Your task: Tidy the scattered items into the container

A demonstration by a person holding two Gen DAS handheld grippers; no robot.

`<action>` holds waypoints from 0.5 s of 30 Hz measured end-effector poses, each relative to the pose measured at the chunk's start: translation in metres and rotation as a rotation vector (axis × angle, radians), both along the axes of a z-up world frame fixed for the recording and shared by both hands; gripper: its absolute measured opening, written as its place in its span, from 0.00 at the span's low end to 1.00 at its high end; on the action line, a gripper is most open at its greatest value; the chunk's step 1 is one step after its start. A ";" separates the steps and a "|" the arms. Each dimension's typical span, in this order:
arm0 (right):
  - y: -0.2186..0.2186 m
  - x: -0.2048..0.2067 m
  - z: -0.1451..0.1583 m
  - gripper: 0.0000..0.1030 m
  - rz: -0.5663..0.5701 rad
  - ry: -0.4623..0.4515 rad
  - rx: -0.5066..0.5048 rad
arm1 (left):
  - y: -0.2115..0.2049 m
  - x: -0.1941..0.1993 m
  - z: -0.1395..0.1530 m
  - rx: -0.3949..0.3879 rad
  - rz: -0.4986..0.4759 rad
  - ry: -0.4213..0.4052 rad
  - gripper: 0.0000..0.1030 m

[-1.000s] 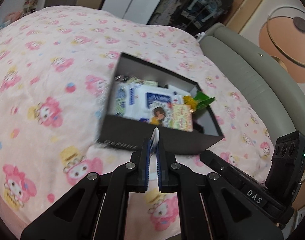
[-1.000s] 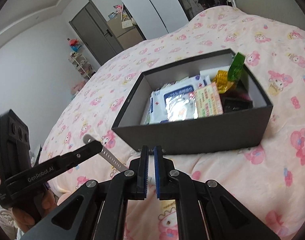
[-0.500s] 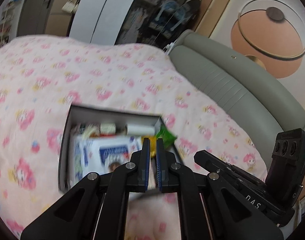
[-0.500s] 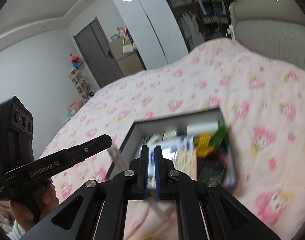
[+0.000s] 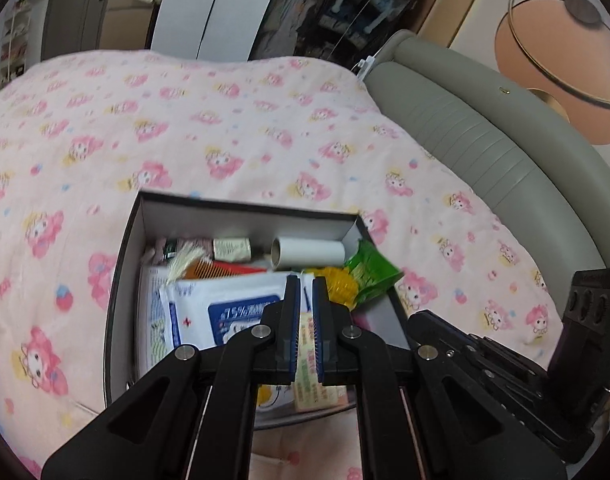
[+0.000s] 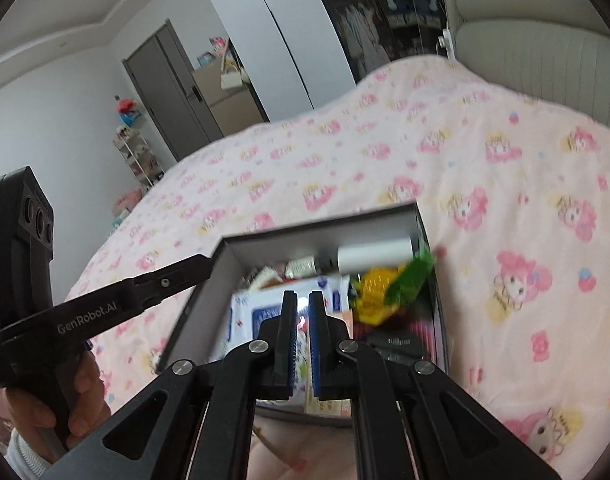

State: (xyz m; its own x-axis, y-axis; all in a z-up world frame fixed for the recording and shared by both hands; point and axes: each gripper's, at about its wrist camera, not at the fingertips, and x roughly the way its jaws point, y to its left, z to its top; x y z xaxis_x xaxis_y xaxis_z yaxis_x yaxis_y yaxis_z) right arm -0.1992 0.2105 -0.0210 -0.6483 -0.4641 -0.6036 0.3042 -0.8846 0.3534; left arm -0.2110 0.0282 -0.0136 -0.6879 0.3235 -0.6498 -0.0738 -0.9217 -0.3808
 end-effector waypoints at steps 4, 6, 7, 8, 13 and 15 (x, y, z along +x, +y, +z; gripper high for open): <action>-0.003 -0.004 -0.012 0.04 0.005 -0.022 0.020 | -0.007 0.003 -0.011 0.004 0.008 -0.014 0.04; -0.006 -0.005 -0.016 0.04 0.003 -0.028 0.030 | -0.011 0.002 -0.016 0.002 0.009 -0.025 0.04; -0.007 -0.006 -0.017 0.04 0.002 -0.031 0.035 | -0.013 0.002 -0.018 -0.004 0.014 -0.029 0.04; -0.008 -0.007 -0.019 0.04 0.001 -0.035 0.040 | -0.015 0.002 -0.019 0.000 0.015 -0.036 0.04; -0.006 0.010 -0.030 0.04 0.003 -0.067 0.024 | -0.028 0.029 -0.023 0.035 -0.034 -0.037 0.04; -0.002 0.029 -0.034 0.04 0.017 -0.076 -0.022 | -0.036 0.050 -0.035 0.050 -0.046 -0.054 0.04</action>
